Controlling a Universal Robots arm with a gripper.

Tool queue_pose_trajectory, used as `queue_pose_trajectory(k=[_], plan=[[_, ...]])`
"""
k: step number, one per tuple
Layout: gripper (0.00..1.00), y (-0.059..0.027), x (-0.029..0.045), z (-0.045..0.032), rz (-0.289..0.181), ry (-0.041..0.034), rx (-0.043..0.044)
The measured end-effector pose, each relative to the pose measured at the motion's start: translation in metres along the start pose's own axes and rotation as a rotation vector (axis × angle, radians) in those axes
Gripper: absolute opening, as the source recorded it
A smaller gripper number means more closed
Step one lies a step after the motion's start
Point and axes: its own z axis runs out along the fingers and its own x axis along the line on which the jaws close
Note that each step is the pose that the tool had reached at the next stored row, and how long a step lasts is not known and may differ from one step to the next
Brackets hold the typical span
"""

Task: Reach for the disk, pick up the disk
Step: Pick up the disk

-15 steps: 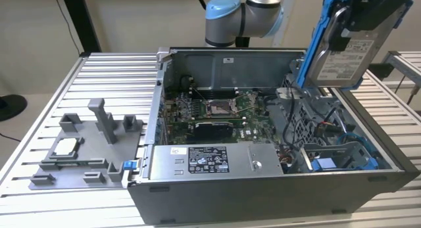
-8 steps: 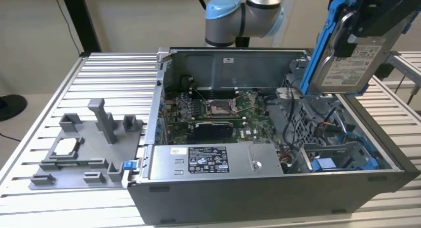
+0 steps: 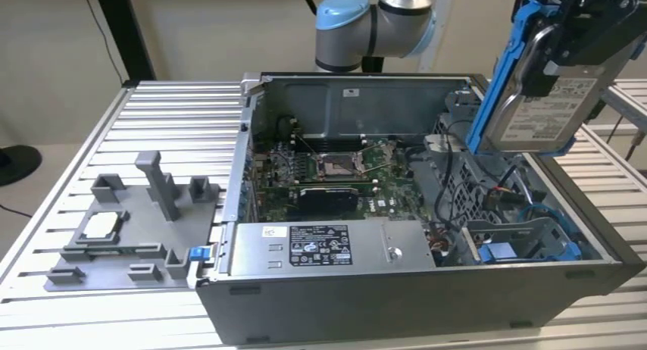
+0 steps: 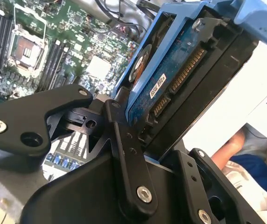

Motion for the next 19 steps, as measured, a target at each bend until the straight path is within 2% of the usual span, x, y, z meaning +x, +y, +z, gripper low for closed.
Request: queue_pose_trajectory(k=[19], plan=[[0.0, -0.0016, 0.0327, -0.0001, 0.0, 0.0, 0.0001]])
